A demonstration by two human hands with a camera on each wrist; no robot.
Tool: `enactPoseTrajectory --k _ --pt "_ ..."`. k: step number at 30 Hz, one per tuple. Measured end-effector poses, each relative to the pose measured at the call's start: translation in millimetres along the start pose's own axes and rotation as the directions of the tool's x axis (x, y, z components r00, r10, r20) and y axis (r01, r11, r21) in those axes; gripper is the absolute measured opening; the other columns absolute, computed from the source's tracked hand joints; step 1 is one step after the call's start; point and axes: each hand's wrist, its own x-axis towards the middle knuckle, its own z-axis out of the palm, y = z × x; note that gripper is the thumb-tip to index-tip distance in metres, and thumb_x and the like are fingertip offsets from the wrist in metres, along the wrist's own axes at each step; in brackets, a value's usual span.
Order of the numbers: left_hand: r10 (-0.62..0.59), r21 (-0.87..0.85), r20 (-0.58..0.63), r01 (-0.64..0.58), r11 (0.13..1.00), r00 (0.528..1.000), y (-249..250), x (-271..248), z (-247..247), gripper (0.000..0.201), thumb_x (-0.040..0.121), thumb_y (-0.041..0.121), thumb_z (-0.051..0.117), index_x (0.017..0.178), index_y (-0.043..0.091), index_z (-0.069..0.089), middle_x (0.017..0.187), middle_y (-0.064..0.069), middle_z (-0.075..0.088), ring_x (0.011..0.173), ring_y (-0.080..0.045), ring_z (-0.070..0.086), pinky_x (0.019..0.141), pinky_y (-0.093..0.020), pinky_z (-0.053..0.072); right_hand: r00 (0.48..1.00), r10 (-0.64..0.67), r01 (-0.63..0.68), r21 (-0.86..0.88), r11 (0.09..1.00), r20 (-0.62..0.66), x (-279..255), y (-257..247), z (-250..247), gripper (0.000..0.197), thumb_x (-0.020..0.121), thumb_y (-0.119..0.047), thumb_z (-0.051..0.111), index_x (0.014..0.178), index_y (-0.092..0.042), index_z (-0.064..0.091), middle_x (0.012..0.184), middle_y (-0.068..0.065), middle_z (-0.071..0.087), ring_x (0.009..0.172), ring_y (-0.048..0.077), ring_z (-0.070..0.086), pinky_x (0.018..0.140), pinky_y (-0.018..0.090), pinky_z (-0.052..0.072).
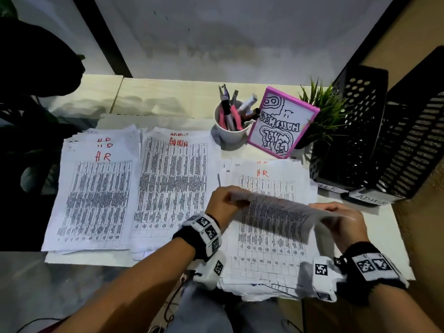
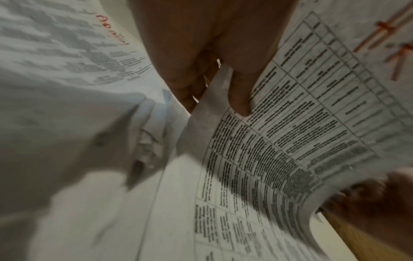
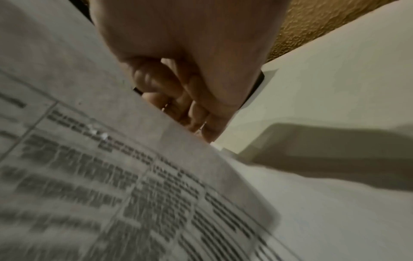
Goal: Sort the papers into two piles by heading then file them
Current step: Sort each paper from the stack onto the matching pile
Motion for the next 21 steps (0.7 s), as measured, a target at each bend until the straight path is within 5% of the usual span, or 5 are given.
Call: enactPoseTrajectory --k 6,10,15,18,21 --pt "-0.059 -0.018 -0.023 0.059 0.998 0.998 -13 -8 -19 0.021 0.067 0.001 0.053 0.057 0.010 0.069 0.082 -0.010 0.071 0.078 -0.025 0.066 0.072 -0.036 0.054 0.989 0.027 -0.069 -0.292 0.954 -0.147 38 -2 20 0.011 0.081 0.001 0.068 0.092 0.002 0.067 0.068 0.007 0.067 0.050 0.013 0.060 0.048 0.016 0.049" --pt "-0.053 -0.006 -0.025 0.053 0.999 0.998 -11 -18 -21 0.024 0.068 0.000 0.051 0.061 0.011 0.071 0.081 -0.012 0.069 0.075 -0.026 0.064 0.070 -0.034 0.053 1.000 0.001 -0.011 -0.734 0.679 -0.014 46 6 32 0.041 0.069 -0.018 0.084 0.055 -0.002 0.048 0.055 0.009 0.044 0.049 0.020 0.037 0.047 0.025 0.030" --pt "-0.020 -0.034 -0.016 0.019 0.999 1.000 -9 -22 -20 0.017 0.073 0.001 0.061 0.069 0.015 0.071 0.079 -0.010 0.068 0.081 -0.025 0.063 0.080 -0.034 0.051 0.981 -0.169 0.046 -0.741 0.670 -0.092 44 19 43 0.054 0.069 -0.006 0.081 0.047 -0.013 0.032 0.048 0.003 0.027 0.048 0.018 0.024 0.050 0.026 0.023" --pt "-0.007 0.030 0.018 0.007 1.000 1.000 -5 -18 -20 0.020 0.080 0.000 0.066 0.077 0.018 0.074 0.085 -0.002 0.072 0.084 -0.011 0.067 0.080 -0.027 0.053 0.977 -0.206 0.096 -0.765 0.637 -0.048 44 16 37 0.045 0.075 -0.003 0.076 0.044 -0.016 0.046 0.047 0.008 0.046 0.049 0.019 0.040 0.053 0.025 0.035" --pt "-0.001 0.047 -0.016 0.002 0.999 1.000 -5 -13 -18 0.013 0.079 0.003 0.071 0.090 0.010 0.073 0.093 -0.003 0.072 0.088 -0.008 0.068 0.082 -0.029 0.053 0.977 -0.208 0.171 -0.793 0.585 0.057 36 5 32 0.008 0.085 -0.004 0.066 0.081 -0.011 0.069 0.075 0.013 0.068 0.071 0.025 0.060 0.071 0.029 0.047"
